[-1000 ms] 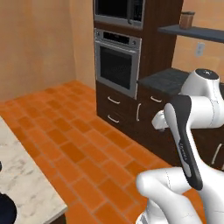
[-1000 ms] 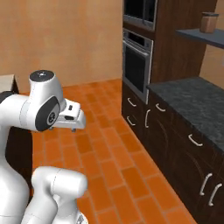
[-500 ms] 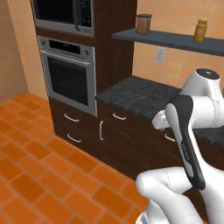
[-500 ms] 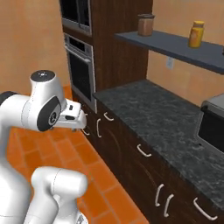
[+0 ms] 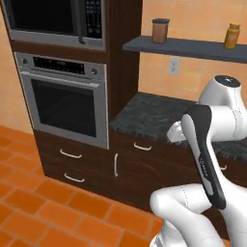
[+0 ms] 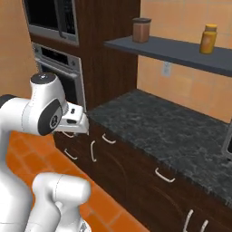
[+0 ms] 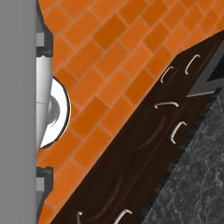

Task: Navigate to the oven.

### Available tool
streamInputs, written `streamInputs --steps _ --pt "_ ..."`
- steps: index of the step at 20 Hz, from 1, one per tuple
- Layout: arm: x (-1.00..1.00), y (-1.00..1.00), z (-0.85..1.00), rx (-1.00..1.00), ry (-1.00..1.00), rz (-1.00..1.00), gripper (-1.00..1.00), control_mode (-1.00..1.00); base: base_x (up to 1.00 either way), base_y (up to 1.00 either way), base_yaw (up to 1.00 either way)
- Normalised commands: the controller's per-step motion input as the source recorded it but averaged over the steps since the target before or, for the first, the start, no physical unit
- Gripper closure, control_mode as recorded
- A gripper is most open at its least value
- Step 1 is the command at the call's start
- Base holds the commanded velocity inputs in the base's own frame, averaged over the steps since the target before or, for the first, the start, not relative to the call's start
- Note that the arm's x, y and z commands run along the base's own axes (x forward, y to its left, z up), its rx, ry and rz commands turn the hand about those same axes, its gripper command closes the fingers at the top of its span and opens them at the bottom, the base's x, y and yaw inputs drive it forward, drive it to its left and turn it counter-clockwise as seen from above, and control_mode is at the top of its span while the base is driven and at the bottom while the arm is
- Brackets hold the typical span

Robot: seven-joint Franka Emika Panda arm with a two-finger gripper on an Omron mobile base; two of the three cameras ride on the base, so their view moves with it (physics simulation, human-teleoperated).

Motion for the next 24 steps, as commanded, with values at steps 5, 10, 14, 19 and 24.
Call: streamInputs --steps 5,10,14,19,24 --pt "0.0 0.0 0.0 0.0 0.0 0.0 -1.0 1.0 0.93 0.98 -0.46" --pt "0.0 0.0 0.0 0.0 0.0 0.0 -1.0 1.0 0.73 0.87 -0.52" --pt "0.0 0.0 0.0 0.0 0.0 0.0 -1.0 1.0 0.5 0.83 -0.55" --pt "0.0 0.0 0.0 0.0 0.0 0.0 -1.0 1.0 0.21 1.0 -0.41" --pt "0.0 0.0 0.0 0.0 0.0 0.0 -1.0 1.0 0.26 1.0 -0.27"
